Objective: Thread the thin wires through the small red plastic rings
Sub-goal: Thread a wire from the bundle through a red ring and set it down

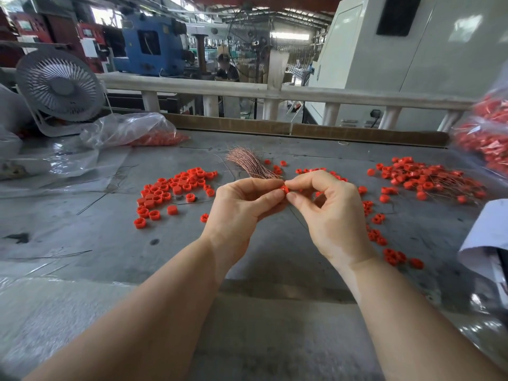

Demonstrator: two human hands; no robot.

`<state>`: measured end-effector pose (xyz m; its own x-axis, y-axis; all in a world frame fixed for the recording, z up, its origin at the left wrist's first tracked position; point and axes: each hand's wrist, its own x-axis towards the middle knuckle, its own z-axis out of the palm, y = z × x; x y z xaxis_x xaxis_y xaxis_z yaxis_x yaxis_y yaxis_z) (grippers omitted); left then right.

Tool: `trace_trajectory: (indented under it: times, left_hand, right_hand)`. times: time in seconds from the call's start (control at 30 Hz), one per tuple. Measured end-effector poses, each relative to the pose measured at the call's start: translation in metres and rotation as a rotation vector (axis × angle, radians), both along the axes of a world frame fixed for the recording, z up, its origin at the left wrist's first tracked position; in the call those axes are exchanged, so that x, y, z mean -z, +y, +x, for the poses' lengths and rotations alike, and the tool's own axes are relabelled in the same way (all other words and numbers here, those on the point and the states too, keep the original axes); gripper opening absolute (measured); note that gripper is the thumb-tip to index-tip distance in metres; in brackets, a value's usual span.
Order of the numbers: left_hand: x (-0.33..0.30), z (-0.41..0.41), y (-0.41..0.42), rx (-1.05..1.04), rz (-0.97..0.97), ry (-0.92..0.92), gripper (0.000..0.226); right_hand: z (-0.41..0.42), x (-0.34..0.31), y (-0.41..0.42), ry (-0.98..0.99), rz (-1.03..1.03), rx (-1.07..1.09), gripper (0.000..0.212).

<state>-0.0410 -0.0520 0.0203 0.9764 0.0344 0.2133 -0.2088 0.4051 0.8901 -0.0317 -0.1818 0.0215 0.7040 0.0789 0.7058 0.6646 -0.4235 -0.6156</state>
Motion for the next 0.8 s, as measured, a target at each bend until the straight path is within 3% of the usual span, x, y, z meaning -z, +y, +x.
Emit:
trace_trajectory:
  times: [0.27,0.8]
  left_hand:
    - [0.0011,0.0025,0.0001,0.092,-0.155,0.083,0.013]
    - [-0.0010,0.0003,-0.0001,0.092,-0.153,0.017,0.015]
  right_hand:
    - [0.0006,-0.0002,0.0030,0.027,0.058,-0.018,0.016]
    - [-0.0016,-0.0039,0.0017,0.035,0.161,-0.087,0.026]
